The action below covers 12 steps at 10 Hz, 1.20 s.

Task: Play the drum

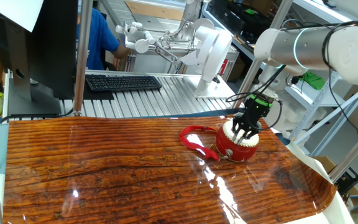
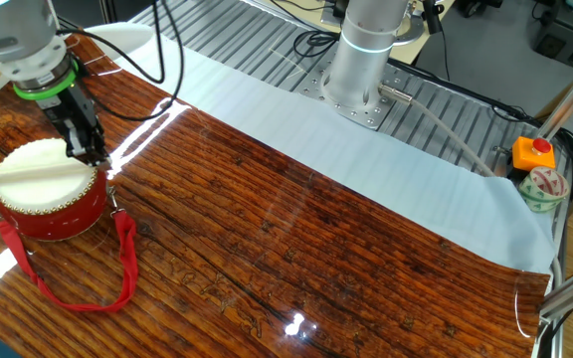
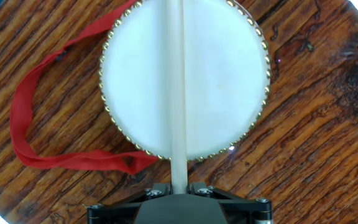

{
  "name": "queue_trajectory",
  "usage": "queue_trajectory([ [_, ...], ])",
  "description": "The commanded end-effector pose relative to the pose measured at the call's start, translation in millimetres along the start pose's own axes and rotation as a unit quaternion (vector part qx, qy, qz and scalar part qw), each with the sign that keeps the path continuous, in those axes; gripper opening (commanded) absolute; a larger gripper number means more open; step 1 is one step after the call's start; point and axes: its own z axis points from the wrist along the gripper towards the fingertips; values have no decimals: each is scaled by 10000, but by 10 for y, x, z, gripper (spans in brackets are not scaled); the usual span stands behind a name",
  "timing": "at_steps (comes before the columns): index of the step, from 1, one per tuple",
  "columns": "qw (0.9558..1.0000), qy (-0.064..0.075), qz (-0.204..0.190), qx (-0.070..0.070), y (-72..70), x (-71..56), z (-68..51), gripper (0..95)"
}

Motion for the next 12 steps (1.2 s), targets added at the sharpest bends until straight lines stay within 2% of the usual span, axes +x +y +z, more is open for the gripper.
queue_trajectory([
  [1, 10000, -42, 2, 0, -15, 28, 4, 0],
  [8, 10000, -61, 0, -13, -15, 27, 4, 0],
  [11, 9999, -109, 50, -60, -15, 26, 4, 0],
  [12, 9998, -136, 87, -95, -16, 26, 5, 190],
])
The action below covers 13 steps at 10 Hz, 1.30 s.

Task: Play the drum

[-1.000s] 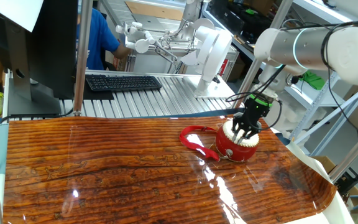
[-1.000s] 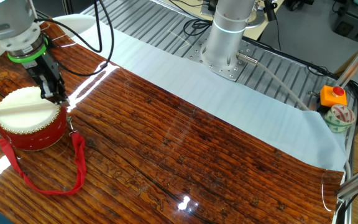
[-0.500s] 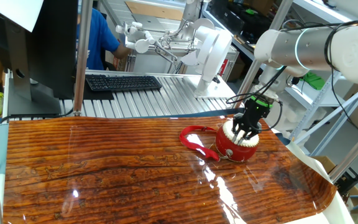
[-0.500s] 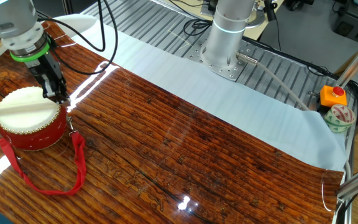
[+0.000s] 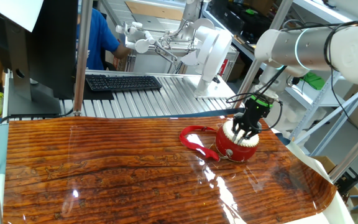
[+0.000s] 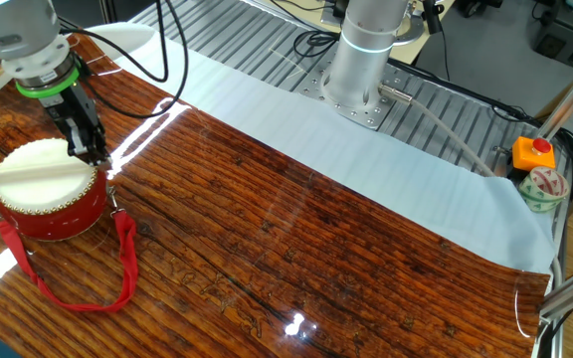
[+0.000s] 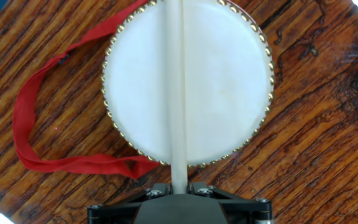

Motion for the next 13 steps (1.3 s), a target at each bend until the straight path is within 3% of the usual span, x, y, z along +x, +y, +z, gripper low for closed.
queue_trajectory([
  [1, 10000, 0, 41, -49, 10, -13, -2, 190],
  [3, 9999, 9, 73, -84, 10, -14, -1, 190],
  [4, 9999, 8, 106, -83, 9, -13, -1, 380],
  [8, 9998, 12, 178, -85, 7, 10, 1, 380],
  [10, 9998, 13, 181, -74, -45, 107, -21, 380],
  [11, 9998, 22, 168, -58, -91, 179, -60, 380],
  [13, 9998, 191, 81, 81, -153, 334, -307, 380],
])
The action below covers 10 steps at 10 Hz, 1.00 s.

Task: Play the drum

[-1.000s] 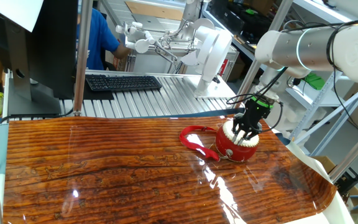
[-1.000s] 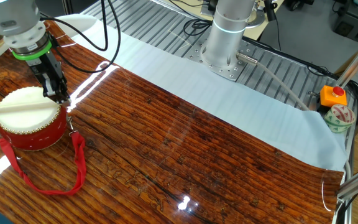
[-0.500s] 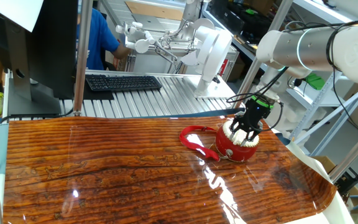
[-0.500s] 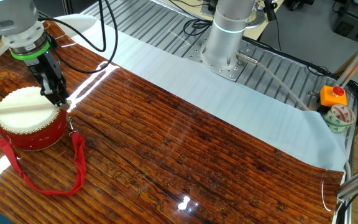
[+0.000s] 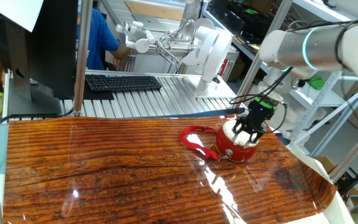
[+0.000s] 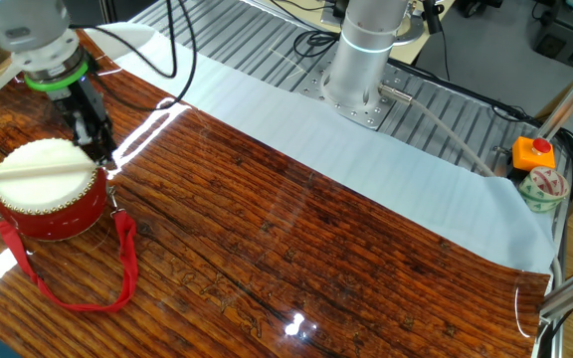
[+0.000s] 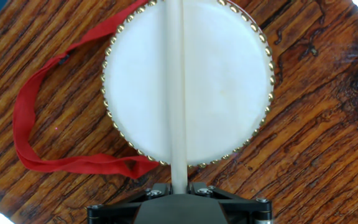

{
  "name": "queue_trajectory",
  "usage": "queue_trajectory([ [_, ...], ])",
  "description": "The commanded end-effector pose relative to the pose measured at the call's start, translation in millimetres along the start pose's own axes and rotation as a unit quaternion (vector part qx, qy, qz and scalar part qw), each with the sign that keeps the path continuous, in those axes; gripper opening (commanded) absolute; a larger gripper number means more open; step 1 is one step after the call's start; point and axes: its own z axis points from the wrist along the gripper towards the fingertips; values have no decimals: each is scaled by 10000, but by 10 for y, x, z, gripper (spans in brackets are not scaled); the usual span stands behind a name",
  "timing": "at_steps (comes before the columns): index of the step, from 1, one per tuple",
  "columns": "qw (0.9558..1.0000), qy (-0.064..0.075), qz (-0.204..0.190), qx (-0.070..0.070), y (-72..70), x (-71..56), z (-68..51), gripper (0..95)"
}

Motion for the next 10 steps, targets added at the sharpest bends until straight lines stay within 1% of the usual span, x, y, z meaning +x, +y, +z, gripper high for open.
queue_trajectory([
  [1, 9994, 264, -146, 162, -28, 117, -329, 190],
  [2, 9989, 300, -268, 234, -70, 176, -513, 0],
  [3, 9986, 272, -356, 267, -181, 275, -702, 0],
  [4, 9980, 259, -512, 282, -292, 352, -819, 0],
  [5, 9955, 295, -824, 359, -445, 435, -953, 0],
  [6, 9945, 340, -906, 410, -585, 495, -1059, 0],
  [7, 9947, 326, -875, 425, -749, 552, -1166, 0],
  [8, 9947, 286, -873, 472, -865, 583, -1237, 0],
  [9, 9951, 251, -811, 513, -950, 603, -1270, 0],
  [10, 9954, 273, -739, 543, -995, 619, -1265, 0],
])
